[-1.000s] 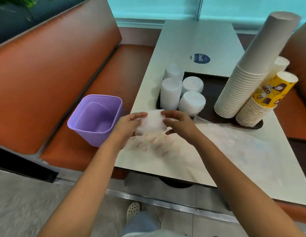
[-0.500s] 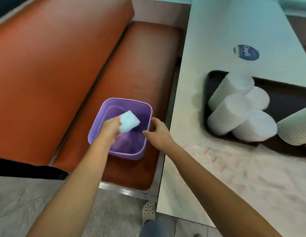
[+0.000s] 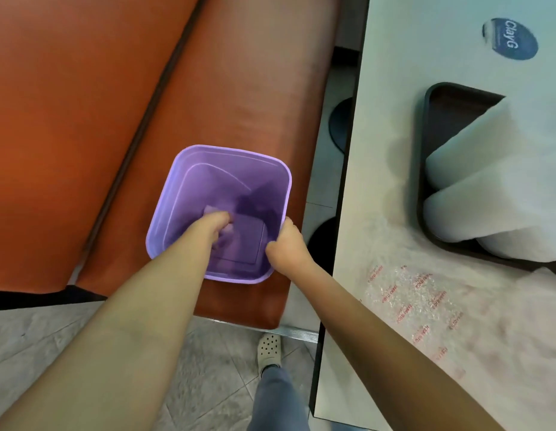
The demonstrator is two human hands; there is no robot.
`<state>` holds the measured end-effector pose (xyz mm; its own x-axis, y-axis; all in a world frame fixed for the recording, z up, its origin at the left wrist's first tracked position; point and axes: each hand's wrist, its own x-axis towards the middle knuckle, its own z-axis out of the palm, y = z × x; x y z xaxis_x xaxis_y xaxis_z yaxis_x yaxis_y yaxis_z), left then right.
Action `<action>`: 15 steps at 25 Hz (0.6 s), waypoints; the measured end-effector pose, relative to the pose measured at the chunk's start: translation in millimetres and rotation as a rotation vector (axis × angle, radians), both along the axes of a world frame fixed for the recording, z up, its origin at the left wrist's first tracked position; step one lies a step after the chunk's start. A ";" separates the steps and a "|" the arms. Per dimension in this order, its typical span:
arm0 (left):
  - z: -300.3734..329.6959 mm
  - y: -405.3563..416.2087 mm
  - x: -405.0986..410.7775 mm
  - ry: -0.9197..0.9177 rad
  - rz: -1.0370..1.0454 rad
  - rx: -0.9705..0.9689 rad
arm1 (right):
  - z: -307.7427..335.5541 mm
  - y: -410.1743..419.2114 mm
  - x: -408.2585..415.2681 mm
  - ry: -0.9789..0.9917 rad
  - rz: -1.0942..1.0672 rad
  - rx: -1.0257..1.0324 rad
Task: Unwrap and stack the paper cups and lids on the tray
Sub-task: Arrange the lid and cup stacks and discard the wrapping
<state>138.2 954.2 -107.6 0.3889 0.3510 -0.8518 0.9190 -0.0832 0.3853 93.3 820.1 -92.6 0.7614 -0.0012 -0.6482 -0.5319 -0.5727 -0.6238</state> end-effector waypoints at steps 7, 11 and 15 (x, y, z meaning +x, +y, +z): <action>23.2 -4.1 1.1 0.145 0.076 -0.077 | 18.0 1.4 1.3 -0.028 -0.043 0.001; 72.8 -27.2 4.5 -0.235 -0.005 -0.006 | 64.3 -10.2 -6.7 -0.347 0.019 0.070; 149.4 -72.7 -31.2 -0.703 -0.107 -0.087 | 123.9 -66.8 -34.5 -0.509 0.066 0.123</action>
<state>107.1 881.5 41.8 0.8844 0.2224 -0.4104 0.4396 -0.1010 0.8925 58.8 753.3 31.3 0.9758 0.1100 -0.1891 -0.1099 -0.5008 -0.8585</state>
